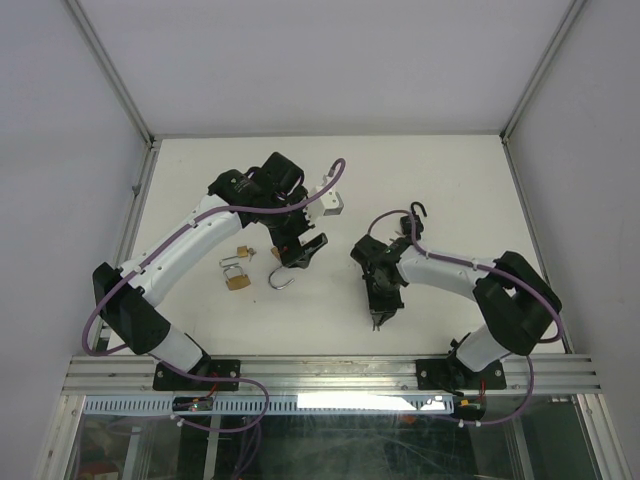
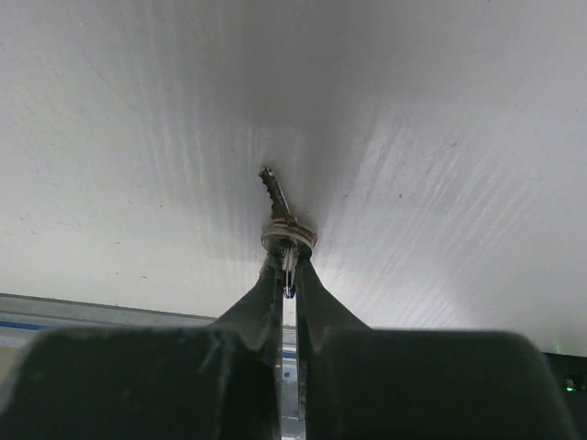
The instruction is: Unlock with the key
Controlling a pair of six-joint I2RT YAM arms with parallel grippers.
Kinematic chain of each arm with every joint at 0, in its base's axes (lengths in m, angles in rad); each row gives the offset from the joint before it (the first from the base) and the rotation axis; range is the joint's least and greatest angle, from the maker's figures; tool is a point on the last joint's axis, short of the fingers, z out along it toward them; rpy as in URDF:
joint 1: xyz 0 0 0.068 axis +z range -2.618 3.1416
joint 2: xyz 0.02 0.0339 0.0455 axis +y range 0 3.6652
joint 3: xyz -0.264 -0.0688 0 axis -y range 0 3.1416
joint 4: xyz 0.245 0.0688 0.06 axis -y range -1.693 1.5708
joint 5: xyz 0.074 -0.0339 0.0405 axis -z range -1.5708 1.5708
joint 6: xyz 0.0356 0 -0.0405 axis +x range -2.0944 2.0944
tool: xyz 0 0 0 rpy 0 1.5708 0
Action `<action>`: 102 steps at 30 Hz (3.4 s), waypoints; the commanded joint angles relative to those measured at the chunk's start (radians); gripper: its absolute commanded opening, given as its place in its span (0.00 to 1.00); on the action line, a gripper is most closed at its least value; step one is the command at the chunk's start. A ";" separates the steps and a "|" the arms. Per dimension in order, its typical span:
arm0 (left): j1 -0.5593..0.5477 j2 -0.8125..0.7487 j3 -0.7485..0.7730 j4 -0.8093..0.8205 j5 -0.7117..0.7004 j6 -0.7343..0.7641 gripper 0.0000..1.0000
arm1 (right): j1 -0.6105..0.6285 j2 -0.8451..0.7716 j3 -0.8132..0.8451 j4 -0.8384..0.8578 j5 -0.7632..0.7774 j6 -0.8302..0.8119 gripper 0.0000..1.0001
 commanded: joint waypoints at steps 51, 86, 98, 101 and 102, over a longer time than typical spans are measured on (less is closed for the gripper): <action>0.182 -0.465 -0.463 0.712 0.776 -0.051 0.90 | 0.004 -0.282 0.633 -0.162 -0.338 -0.648 0.00; 0.194 -0.462 -0.554 1.090 0.843 -0.373 0.86 | 0.006 -0.317 0.645 -0.115 -0.278 -0.769 0.00; 0.192 -0.355 -0.535 1.159 0.787 -0.648 0.69 | 0.035 -0.295 0.641 -0.052 -0.196 -0.796 0.00; 0.192 -0.352 -0.542 1.177 0.789 -0.679 0.70 | 0.037 -0.286 0.635 -0.044 -0.192 -0.801 0.00; 0.192 -0.340 -0.536 1.178 0.780 -0.707 0.68 | 0.039 -0.282 0.637 -0.040 -0.189 -0.803 0.00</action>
